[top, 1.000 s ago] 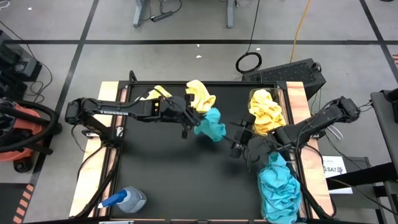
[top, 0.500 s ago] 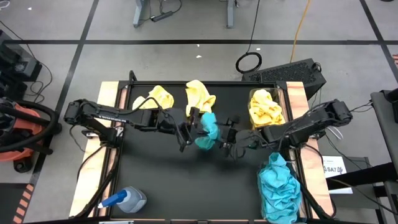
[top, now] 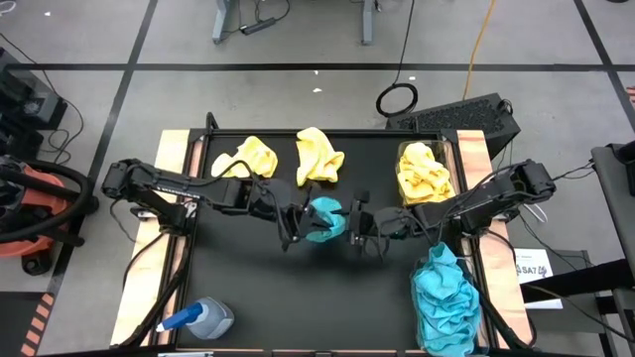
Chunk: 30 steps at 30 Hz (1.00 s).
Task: Sort microfiber towel by color & place in baskets
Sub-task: Put the blue towel into the bottom transparent bin
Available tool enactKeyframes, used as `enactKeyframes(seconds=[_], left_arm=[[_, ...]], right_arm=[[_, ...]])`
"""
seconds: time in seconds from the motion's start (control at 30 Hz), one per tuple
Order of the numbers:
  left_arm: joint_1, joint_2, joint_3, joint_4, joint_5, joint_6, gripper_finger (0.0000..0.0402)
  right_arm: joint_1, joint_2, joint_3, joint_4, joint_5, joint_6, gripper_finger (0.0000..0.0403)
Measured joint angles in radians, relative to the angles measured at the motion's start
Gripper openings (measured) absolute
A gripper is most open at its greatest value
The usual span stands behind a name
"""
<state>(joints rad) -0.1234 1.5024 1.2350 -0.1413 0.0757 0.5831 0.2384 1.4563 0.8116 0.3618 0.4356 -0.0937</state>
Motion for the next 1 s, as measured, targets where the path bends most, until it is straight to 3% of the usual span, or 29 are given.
enactKeyframes(seconds=[0.13, 0.17, 0.3, 0.43, 0.67, 1.0], left_arm=[[-0.012, 0.0, 0.0, 0.009, 0.005, 0.001, 0.0009], [-0.016, 0.0, 0.0, 0.01, 0.005, 0.0, 0.0012], [-0.03, 0.0, 0.0, -0.002, -0.026, -0.003, 0.0051], [-0.043, 0.0, 0.0, -0.035, -0.074, -0.046, 0.0124], [-0.043, 0.0, 0.0, -0.138, -0.077, -0.153, 0.0236], [-0.043, 0.052, 0.0, -0.212, -0.078, -0.212, 0.0256]], right_arm=[[0.0, -0.001, 0.0, -0.006, -0.047, -0.007, 0.0031], [0.001, -0.001, 0.0, -0.006, -0.054, -0.013, 0.0017], [0.018, -0.027, 0.0, -0.041, -0.05, -0.014, 0.0012], [0.053, -0.109, 0.0, -0.149, -0.05, 0.002, 0.0004], [0.147, -0.328, 0.0, -0.422, -0.224, 0.114, 0.0003], [0.306, -0.615, 0.0, -0.793, -0.488, 0.522, 0.0003]])
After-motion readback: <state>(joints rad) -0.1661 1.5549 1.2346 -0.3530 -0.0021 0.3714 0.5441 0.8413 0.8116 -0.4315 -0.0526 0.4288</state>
